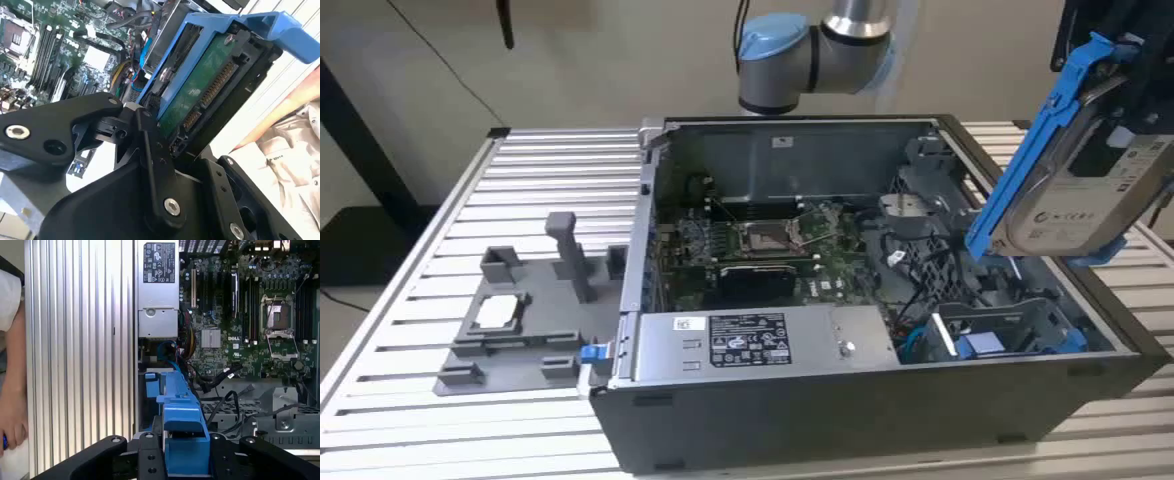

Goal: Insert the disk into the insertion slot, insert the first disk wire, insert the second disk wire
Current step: 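Insert the disk into the insertion slot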

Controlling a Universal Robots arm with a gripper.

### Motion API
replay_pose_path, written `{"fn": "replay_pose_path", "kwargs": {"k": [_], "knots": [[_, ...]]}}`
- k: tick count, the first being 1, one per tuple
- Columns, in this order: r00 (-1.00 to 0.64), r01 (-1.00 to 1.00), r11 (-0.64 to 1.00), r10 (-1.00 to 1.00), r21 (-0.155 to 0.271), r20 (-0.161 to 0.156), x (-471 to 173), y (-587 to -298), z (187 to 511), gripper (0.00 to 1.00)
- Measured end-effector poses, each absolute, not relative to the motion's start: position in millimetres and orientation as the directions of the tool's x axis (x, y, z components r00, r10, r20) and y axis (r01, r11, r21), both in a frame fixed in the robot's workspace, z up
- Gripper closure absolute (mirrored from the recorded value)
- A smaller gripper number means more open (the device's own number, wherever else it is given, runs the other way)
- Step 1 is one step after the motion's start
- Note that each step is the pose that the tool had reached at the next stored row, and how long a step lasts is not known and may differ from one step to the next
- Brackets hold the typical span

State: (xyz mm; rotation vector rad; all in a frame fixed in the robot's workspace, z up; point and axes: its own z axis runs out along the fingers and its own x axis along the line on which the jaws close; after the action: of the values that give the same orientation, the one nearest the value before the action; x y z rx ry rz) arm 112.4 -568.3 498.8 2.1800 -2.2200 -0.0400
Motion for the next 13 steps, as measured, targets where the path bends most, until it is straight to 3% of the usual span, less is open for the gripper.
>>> {"fn": "replay_pose_path", "kwargs": {"k": [13], "knots": [[-0.018,-0.999,0.018,-1.0,0.037,0.003,112.4,-568.3,497.2,0.68]]}}
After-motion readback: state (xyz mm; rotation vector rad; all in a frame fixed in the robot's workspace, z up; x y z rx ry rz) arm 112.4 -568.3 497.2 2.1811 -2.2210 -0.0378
